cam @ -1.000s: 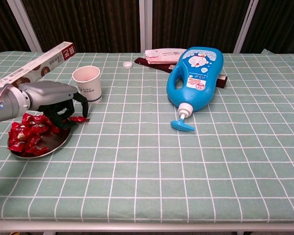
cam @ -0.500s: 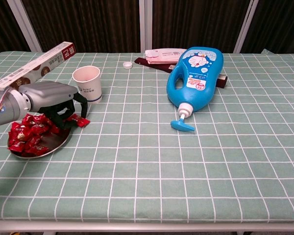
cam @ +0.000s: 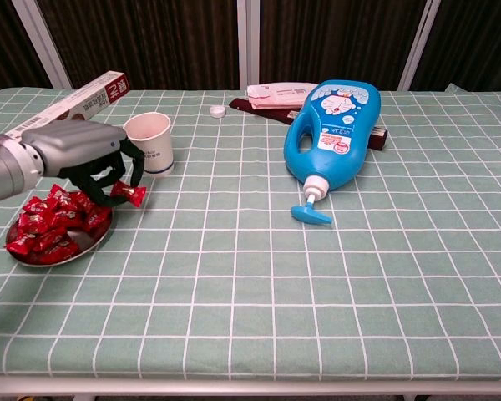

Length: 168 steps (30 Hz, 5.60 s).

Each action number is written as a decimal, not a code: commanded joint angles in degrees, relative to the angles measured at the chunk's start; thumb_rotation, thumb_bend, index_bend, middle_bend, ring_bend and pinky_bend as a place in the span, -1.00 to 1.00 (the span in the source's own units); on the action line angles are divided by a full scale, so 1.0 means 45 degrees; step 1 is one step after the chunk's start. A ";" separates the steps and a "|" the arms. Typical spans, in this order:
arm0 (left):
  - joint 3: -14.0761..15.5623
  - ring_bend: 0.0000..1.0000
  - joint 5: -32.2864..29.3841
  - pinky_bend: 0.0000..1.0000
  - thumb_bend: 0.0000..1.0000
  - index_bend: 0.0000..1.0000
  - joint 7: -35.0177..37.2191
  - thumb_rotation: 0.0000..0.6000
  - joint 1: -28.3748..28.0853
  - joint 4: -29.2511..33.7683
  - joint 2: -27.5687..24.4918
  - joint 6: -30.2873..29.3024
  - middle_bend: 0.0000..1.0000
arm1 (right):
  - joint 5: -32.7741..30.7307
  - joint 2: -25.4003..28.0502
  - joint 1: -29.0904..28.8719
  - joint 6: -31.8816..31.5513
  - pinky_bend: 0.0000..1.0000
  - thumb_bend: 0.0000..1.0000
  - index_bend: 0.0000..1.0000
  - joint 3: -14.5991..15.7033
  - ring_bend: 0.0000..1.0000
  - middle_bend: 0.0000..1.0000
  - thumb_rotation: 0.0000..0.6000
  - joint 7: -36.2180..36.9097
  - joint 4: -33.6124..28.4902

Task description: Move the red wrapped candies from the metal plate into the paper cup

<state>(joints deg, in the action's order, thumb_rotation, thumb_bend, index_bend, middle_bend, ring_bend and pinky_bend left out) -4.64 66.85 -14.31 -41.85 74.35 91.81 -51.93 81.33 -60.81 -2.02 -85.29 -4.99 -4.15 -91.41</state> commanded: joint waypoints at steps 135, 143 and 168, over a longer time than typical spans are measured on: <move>-0.2030 0.89 -0.0475 1.00 -0.07 0.31 0.1152 1.00 -0.2162 -0.2126 -0.0643 0.2866 0.44 | 0.0111 0.0134 0.0050 -0.0085 -0.40 -0.88 -1.00 0.0010 -0.91 -0.77 1.00 0.0355 0.0036; -0.1809 0.88 -0.0524 1.00 -0.07 0.20 0.1066 1.00 -0.2332 -0.2232 -0.0573 0.2932 0.37 | 0.0019 0.0158 0.0073 -0.0067 -0.39 -0.88 -1.00 -0.0008 -0.91 -0.77 1.00 0.0272 0.0001; -0.1832 0.86 -0.0298 1.00 -0.07 -0.02 0.1622 1.00 -0.2132 -0.0745 -0.1543 0.1905 0.20 | 0.0066 0.0165 0.0006 -0.0007 -0.38 -0.88 -1.00 -0.0060 -0.91 -0.77 1.00 0.0338 0.0044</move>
<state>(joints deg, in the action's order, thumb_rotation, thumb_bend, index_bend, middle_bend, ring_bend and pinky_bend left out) -12.63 65.41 -7.25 -52.02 69.81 85.86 -42.29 81.62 -60.07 -1.99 -85.31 -5.26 -2.64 -91.20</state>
